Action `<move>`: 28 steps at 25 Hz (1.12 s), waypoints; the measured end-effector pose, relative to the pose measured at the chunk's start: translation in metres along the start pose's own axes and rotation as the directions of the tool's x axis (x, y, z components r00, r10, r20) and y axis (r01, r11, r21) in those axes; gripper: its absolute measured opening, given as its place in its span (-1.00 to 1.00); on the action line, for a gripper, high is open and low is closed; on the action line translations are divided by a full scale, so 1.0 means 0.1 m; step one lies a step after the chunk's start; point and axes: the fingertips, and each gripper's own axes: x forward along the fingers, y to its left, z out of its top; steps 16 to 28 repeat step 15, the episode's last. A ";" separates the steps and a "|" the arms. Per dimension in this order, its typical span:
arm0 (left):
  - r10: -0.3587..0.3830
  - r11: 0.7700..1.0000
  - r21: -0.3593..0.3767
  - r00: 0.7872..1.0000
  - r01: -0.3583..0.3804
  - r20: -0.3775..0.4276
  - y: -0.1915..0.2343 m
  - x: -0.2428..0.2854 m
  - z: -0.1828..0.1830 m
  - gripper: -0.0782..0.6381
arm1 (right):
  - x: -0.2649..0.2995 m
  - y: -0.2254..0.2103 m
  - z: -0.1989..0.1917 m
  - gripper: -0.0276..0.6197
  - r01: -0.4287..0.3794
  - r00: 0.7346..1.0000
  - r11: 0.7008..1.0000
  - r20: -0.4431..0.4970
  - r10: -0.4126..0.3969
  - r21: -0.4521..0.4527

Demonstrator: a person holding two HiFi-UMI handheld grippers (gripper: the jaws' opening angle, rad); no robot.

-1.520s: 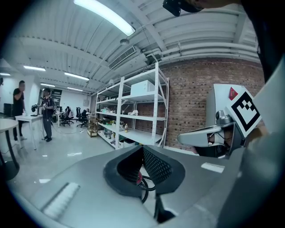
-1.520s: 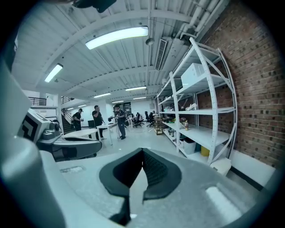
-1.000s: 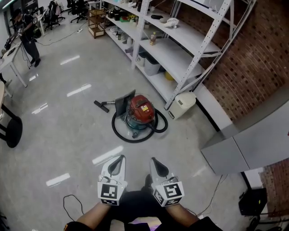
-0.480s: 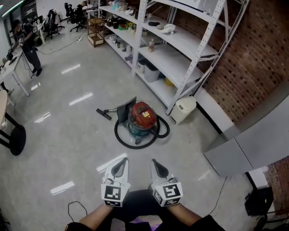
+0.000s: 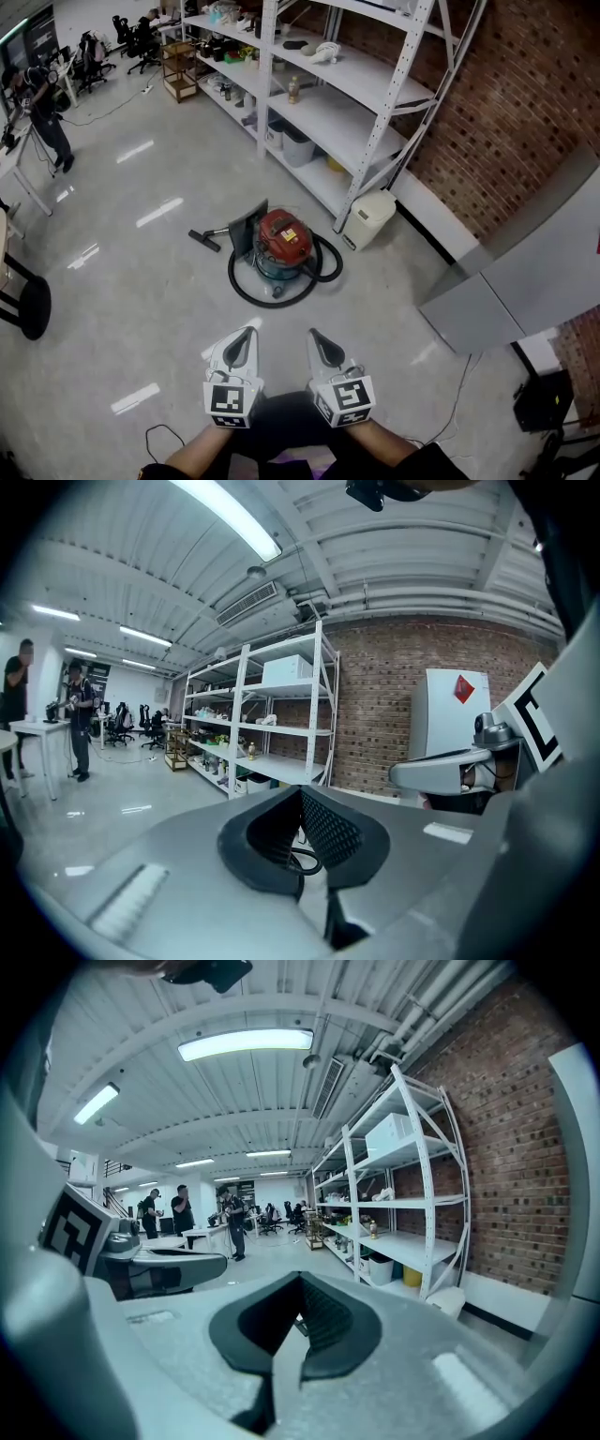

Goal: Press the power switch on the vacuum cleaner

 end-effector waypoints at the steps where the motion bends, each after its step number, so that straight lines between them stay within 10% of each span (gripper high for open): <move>1: -0.001 1.000 0.000 1.000 0.001 -0.002 -0.01 0.02 -0.01 -0.74 | 0.00 -0.02 -0.01 -0.94 0.000 1.000 1.000 -0.002 0.000 0.003; 28: 0.003 1.000 -0.002 1.000 -0.003 -0.014 -0.17 0.16 -0.06 -0.74 | -0.02 -0.25 -0.11 -0.94 0.004 1.000 1.000 -0.025 -0.003 0.024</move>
